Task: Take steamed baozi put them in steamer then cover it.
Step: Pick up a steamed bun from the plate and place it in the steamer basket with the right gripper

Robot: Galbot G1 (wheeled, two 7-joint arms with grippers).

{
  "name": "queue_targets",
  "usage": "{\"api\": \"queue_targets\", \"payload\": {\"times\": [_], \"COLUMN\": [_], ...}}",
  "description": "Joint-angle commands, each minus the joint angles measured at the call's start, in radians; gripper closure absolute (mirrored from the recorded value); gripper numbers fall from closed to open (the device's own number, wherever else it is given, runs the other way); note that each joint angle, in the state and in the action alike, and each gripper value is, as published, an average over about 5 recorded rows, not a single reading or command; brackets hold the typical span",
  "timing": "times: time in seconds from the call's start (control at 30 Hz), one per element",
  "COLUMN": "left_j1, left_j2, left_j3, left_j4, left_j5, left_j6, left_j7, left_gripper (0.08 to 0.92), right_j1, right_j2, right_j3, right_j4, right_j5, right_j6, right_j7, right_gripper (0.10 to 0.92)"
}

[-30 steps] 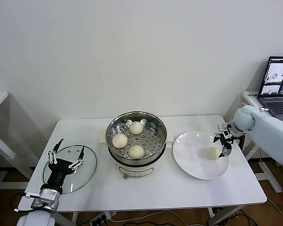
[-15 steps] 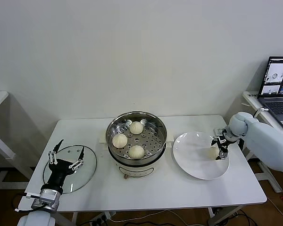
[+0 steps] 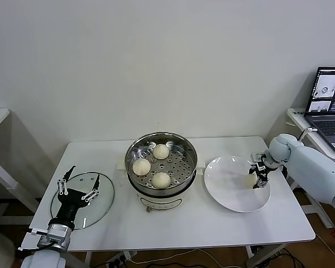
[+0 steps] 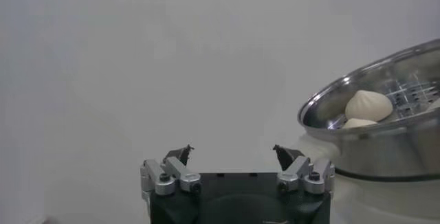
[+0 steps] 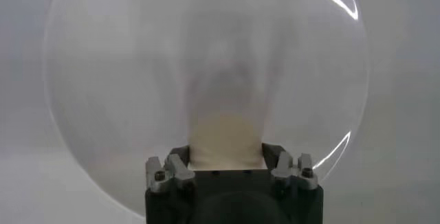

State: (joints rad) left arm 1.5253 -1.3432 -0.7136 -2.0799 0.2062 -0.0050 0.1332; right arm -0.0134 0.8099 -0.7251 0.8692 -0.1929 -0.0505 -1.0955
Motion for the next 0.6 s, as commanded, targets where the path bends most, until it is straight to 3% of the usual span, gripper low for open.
{"api": "queue_targets", "payload": {"times": [0.03,0.4,0.6], "left_j1": [-0.001,-0.008,-0.015], "left_j2": [0.001,0.004,0.01], "left_j3": [0.001,0.01,0.009], "left_j4": [-0.001,-0.004,-0.002], "left_j5": [0.0,0.0,-0.004], "left_j6": [0.0,-0.001,-0.004], "left_j7": [0.0,-0.001,0.001], "left_gripper": [0.177,0.177,0.177], "right_j1": [0.033,0.476,0.762], "right_j2": [-0.03,-0.177,-0.164], "right_j3": [-0.033,-0.41,-0.627], "right_j4": [0.051,0.344,0.518], "right_j5": [0.069,0.457,0.627], "right_j6": [-0.029,-0.23,-0.372], "right_j7": [-0.009,-0.048,-0.079], "right_gripper": [0.343,0.347,0.347]}}
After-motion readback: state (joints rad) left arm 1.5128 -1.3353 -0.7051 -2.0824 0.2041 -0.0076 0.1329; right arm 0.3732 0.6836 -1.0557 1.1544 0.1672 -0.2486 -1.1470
